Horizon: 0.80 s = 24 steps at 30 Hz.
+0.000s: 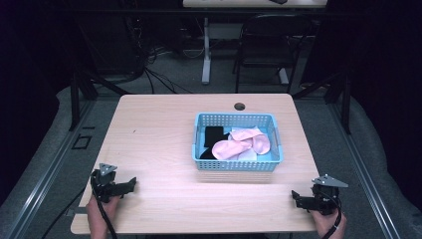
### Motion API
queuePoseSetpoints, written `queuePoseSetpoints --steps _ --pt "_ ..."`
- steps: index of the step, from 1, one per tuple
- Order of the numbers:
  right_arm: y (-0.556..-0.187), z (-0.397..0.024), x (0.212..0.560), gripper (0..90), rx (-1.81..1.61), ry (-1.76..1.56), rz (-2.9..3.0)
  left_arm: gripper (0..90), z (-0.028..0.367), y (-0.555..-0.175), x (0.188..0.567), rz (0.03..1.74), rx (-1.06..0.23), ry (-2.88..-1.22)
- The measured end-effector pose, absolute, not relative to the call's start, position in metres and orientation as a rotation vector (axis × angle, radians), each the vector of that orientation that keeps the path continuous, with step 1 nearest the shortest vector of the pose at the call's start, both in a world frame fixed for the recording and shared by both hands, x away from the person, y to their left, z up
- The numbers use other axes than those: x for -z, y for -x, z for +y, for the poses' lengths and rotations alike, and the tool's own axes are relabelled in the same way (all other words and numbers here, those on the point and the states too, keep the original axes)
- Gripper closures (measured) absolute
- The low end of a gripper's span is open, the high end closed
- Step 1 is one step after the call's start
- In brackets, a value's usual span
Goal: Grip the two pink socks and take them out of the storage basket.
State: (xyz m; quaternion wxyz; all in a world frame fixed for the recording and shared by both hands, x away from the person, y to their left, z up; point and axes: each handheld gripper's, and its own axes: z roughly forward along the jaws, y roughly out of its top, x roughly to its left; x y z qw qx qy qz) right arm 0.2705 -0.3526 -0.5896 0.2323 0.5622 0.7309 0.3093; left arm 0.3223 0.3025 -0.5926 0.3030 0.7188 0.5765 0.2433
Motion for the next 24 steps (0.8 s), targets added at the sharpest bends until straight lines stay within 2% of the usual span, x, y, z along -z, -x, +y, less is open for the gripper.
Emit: queuePoseSetpoints --steps 24 --pt "-0.2719 -0.3516 0.5877 0.0 -0.829 -1.561 2.027 2.3 0.3017 -0.3219 0.5928 1.526 -0.656 -1.901"
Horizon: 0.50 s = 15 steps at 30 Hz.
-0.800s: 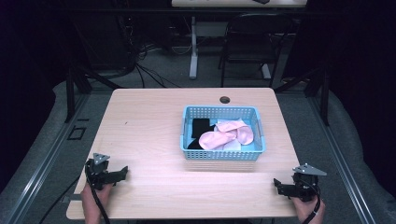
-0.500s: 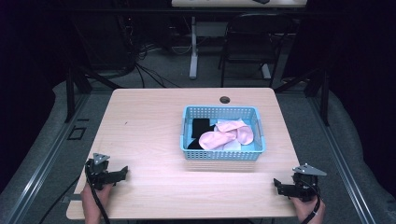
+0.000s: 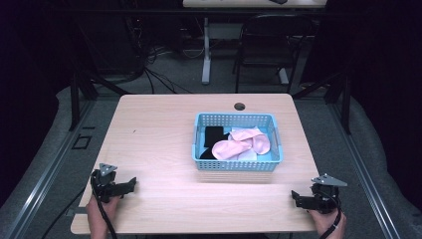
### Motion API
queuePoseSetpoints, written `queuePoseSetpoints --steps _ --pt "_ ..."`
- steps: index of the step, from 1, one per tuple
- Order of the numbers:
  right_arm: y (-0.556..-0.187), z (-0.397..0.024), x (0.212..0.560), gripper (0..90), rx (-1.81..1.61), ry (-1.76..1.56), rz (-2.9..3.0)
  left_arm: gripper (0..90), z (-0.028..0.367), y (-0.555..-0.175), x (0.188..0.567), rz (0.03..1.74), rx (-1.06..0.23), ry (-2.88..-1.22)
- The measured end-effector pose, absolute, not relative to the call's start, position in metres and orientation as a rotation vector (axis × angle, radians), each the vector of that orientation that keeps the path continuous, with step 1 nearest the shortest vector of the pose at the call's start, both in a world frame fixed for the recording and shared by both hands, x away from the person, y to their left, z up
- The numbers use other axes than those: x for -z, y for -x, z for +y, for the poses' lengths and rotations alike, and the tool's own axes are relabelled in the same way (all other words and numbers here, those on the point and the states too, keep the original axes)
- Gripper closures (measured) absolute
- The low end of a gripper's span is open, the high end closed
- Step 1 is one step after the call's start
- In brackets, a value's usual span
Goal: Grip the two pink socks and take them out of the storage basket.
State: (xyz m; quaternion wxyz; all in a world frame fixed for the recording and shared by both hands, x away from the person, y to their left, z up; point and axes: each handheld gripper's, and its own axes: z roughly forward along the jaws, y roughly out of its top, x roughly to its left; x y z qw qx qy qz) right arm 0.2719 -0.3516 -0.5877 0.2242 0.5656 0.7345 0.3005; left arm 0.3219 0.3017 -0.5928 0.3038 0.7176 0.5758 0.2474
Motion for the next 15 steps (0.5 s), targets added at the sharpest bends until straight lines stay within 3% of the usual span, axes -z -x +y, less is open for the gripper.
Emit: queuePoseSetpoints --steps 15 --pt "-0.271 -0.34 0.564 0.0 -0.745 -1.578 2.164 2.4 0.302 -0.322 0.593 1.527 -0.651 -1.901"
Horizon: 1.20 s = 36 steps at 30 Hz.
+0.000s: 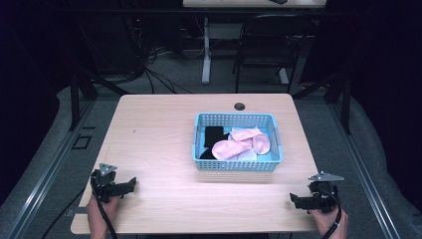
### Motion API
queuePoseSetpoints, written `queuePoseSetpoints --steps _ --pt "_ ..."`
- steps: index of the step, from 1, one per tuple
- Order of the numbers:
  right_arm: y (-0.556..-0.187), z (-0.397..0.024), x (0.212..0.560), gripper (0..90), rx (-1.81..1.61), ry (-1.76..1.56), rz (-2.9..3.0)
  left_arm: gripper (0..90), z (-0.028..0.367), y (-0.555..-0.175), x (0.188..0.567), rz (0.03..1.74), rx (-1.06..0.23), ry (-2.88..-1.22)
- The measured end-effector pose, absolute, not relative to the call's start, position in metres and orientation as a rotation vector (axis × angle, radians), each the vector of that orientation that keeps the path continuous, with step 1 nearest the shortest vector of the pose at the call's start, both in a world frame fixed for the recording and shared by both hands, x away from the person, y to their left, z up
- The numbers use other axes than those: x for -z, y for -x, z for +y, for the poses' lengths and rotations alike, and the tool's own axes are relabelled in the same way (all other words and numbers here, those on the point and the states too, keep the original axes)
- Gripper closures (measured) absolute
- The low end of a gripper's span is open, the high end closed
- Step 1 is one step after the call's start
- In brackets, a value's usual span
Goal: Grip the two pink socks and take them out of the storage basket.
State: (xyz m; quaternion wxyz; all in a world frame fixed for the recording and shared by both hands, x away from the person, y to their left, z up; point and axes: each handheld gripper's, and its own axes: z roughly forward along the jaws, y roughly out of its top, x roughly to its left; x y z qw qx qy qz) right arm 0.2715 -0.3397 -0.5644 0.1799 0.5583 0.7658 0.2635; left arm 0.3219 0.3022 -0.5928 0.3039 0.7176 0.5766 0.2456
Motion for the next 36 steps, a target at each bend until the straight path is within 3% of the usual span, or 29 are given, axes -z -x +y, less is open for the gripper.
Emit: queuePoseSetpoints --steps 19,36 --pt "-0.286 -0.336 0.522 0.0 -0.724 -1.554 2.272 2.4 0.302 -0.322 0.593 1.528 -0.651 -1.901" --pt "-0.312 -0.319 0.464 0.0 -0.717 -1.442 2.354 2.3 0.302 -0.322 0.593 1.527 -0.654 -1.901"
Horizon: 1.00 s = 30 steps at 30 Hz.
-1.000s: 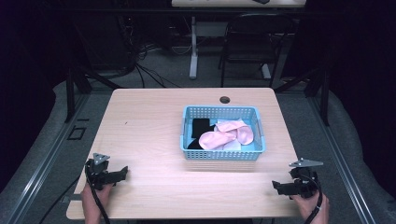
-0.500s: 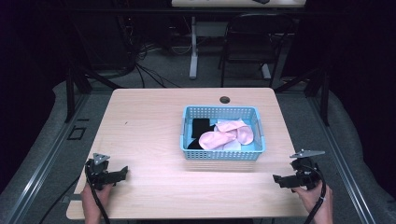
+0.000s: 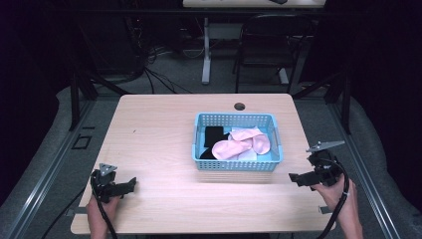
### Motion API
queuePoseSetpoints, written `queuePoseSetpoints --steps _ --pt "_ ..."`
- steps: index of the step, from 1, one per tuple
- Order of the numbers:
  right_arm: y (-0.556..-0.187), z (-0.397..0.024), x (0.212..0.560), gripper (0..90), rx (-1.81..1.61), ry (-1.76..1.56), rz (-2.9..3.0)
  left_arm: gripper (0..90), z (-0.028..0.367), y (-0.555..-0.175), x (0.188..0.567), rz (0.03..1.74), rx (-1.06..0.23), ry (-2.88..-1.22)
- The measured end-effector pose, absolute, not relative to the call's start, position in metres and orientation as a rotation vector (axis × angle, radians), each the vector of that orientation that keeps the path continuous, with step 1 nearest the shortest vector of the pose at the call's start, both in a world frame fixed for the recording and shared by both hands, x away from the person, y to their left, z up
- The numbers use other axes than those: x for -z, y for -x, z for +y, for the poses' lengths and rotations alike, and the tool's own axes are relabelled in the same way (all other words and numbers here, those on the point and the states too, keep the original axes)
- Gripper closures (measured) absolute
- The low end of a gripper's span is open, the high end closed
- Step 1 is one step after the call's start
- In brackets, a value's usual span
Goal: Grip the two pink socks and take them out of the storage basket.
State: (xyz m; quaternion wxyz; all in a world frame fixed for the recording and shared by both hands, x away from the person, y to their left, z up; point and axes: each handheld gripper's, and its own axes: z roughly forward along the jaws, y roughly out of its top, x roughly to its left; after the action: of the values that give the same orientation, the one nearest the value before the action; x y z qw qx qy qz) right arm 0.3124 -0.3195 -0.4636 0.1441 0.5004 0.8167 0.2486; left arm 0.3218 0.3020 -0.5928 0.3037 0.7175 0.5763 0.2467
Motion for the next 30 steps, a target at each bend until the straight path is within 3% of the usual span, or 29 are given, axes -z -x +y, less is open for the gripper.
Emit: queuePoseSetpoints --steps 16,30 --pt "-0.371 -0.283 0.433 0.0 -0.677 -1.341 2.467 2.3 0.302 -0.322 0.593 1.529 -0.653 -1.9" --pt "-0.423 -0.252 0.435 0.0 -0.704 -1.329 2.558 2.3 0.302 -0.322 0.593 1.53 -0.647 -1.901"
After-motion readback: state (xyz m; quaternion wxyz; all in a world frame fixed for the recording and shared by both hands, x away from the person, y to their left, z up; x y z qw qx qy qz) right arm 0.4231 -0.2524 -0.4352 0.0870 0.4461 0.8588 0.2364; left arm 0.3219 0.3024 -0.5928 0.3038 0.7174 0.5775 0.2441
